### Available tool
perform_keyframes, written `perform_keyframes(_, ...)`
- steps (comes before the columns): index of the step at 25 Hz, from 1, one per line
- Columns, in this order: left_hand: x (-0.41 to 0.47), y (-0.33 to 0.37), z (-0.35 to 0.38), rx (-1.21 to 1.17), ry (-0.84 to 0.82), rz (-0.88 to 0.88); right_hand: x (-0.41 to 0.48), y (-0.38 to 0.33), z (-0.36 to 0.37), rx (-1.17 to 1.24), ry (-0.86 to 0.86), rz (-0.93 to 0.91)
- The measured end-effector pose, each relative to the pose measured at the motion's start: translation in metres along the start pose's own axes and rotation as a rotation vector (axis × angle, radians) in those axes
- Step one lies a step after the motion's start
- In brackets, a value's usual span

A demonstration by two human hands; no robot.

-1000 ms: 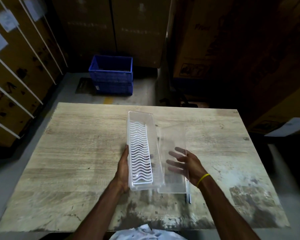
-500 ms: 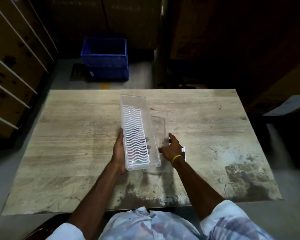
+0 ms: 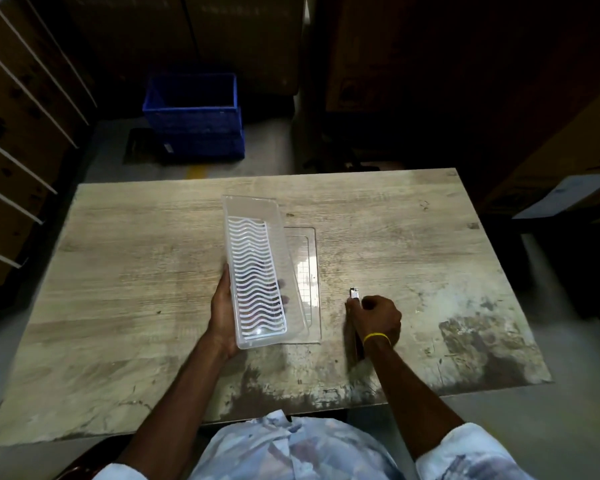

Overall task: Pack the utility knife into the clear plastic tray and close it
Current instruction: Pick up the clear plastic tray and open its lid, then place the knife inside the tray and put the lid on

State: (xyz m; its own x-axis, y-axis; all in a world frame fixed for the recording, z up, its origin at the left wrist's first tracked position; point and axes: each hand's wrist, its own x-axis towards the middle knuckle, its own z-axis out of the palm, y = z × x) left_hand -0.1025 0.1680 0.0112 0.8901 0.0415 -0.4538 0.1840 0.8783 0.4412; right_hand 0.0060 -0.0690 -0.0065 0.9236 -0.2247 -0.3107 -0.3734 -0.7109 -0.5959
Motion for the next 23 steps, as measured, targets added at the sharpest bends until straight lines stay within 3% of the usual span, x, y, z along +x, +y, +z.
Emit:
perform_keyframes(6,-0.003,-0.001,0.003,-0.008,0.0,-0.017,0.01,0.001,0.009,-0.21,-0.083,-0.02)
perform_keyframes(12,-0.007,-0.002,-0.003,-0.004,0.038,-0.016,0.016,-0.01,0.007,-0.031,-0.122,0.188)
perform_keyframes(19,-0.011,0.003,0.006,-0.026,0.061,0.023,0.025,-0.015,0.001,-0.114,-0.261,0.17)
perform_keyframes(23,-0.009,0.008,0.009,-0.041,0.075,0.036,0.035,-0.011,-0.012,0.001,-0.28,0.173)
